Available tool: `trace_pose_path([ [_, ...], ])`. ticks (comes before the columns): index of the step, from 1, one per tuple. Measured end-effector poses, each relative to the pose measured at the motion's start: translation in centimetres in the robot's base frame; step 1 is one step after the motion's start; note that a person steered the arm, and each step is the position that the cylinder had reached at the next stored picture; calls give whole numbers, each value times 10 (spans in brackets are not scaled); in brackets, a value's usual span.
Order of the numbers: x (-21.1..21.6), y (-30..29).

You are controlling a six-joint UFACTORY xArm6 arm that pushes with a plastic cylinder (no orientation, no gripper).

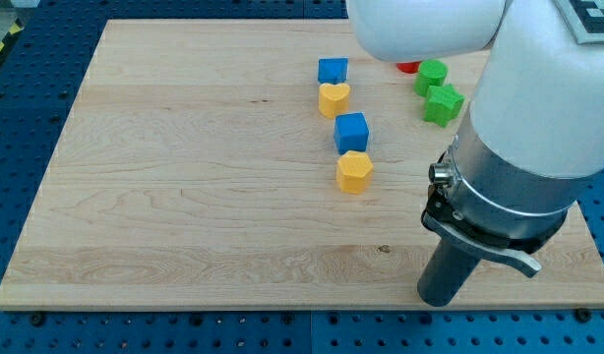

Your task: Push green star left a bit

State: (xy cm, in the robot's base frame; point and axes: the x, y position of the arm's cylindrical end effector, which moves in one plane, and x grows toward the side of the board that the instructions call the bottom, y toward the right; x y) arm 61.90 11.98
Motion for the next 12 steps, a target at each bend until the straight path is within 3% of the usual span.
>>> trace_pose_path([
  [1,-2,-14],
  [3,-59,-181],
  [5,-59,-182],
  [7,-52,-10],
  [9,-124,152],
  [10,-191,166],
  [11,-223,166],
  [12,-224,152],
])
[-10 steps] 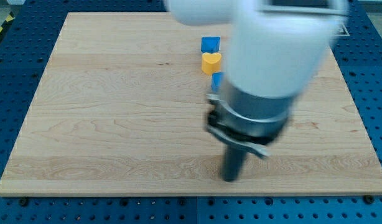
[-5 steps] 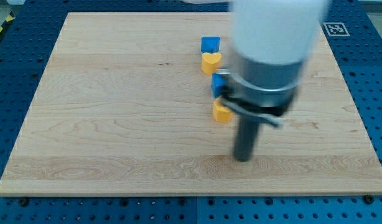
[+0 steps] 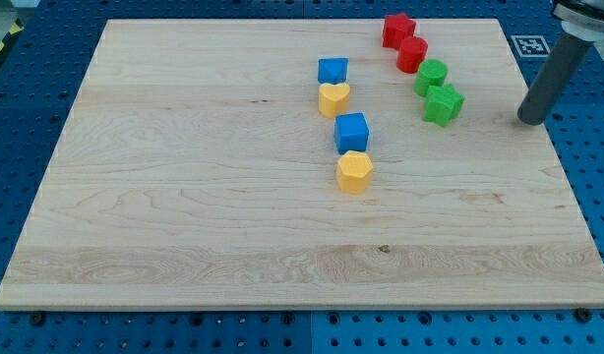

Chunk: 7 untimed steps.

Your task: Push green star left a bit

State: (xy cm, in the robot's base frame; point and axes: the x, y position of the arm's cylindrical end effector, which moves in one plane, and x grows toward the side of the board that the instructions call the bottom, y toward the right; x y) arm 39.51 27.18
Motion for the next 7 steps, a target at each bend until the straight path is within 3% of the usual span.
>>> trace_pose_path([
  [1,0,-30],
  [7,-12,-69],
])
